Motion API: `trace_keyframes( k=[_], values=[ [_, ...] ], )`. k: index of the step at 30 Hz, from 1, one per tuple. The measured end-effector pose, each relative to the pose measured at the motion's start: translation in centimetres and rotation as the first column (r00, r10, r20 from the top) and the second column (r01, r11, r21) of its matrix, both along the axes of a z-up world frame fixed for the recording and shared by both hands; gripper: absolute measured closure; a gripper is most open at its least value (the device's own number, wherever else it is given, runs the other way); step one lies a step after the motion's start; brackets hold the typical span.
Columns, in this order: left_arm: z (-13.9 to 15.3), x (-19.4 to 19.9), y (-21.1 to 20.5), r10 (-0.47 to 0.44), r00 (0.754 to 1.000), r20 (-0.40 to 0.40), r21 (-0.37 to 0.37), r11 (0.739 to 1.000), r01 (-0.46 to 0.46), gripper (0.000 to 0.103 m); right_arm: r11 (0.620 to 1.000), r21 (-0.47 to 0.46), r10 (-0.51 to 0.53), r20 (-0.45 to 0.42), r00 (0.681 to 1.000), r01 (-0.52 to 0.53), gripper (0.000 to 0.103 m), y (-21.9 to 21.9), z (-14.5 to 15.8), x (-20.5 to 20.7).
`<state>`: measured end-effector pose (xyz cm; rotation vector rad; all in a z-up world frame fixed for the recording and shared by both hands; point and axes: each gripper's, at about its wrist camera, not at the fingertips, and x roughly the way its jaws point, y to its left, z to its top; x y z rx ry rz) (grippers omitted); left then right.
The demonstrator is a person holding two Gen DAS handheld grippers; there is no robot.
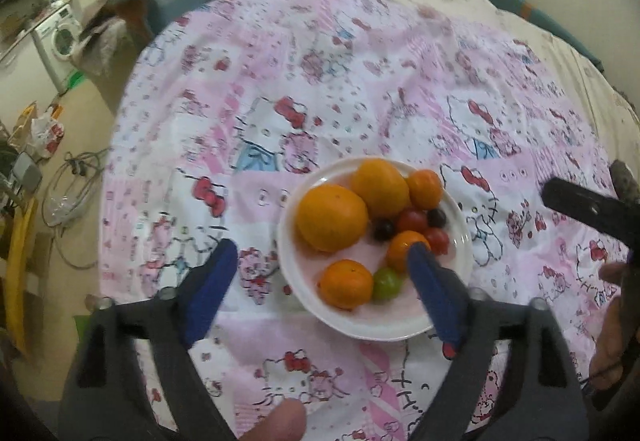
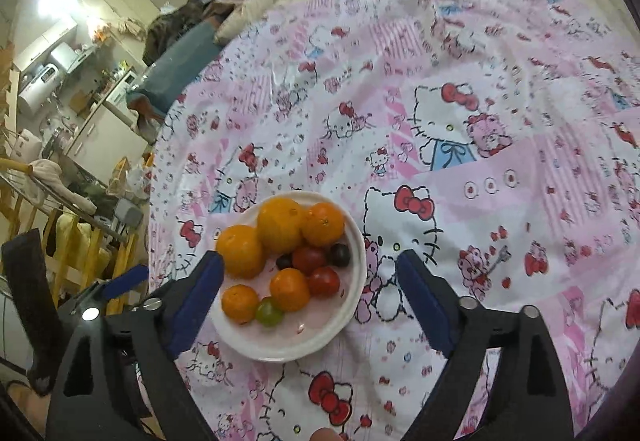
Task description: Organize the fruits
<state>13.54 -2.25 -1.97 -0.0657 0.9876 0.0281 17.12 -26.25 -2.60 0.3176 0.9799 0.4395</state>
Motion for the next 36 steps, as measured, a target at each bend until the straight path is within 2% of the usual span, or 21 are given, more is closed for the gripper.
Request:
trace_keyframes(
  k=[2,5,8,14,20,23,27,36],
  values=[
    [0.4,-0.7,0.7,0.015,1.000,0.008,-0.009,1.000,-0.015,0.011,1.000,-0.009,-0.026,0.016,1.000,0.026,0.002,-0.2,0.2,-1.0],
    [0.8,-1.9,1.5,0.035,0.999,0.022,-0.003,0.999,-0.035,0.008,0.999,-0.010,-0.047,0.043,0.998,0.047,0.000,-0.4,0.6,-2.7],
    [1.4,-3.6,2.2,0.044,0.998,0.053,0.012,0.999,-0.045,0.004,0.997,-0.036,-0.061,0.084,0.995,0.064,0.000,-0.4,1.3,-4.6],
    [2.4,-6.2,3.3,0.053,0.994,0.093,0.002,0.999,-0.054,0.004,0.992,-0.096,-0.070,0.173,0.983,0.088,0.000,0.1,1.9,-8.3],
    [2.4,-8.4,3.2,0.038,0.993,0.115,-0.001,0.999,-0.038,0.004,0.985,-0.145,-0.064,0.195,0.979,0.093,0.000,1.1,1.5,-10.7],
    [2.3,-8.9,3.0,0.038,0.990,0.132,-0.033,0.999,-0.034,0.004,0.985,-0.140,-0.076,0.197,0.977,0.105,0.000,1.4,1.2,-11.2],
    [2.4,-8.7,2.3,0.033,0.986,0.165,-0.002,0.999,-0.033,0.004,0.986,-0.140,-0.056,0.203,0.978,0.085,0.000,2.4,1.0,-10.8],
    [2.0,-8.1,2.1,0.053,0.987,0.152,-0.005,0.999,-0.053,0.004,0.981,-0.178,-0.041,0.215,0.976,0.080,0.000,3.6,0.6,-10.1]
  ],
)
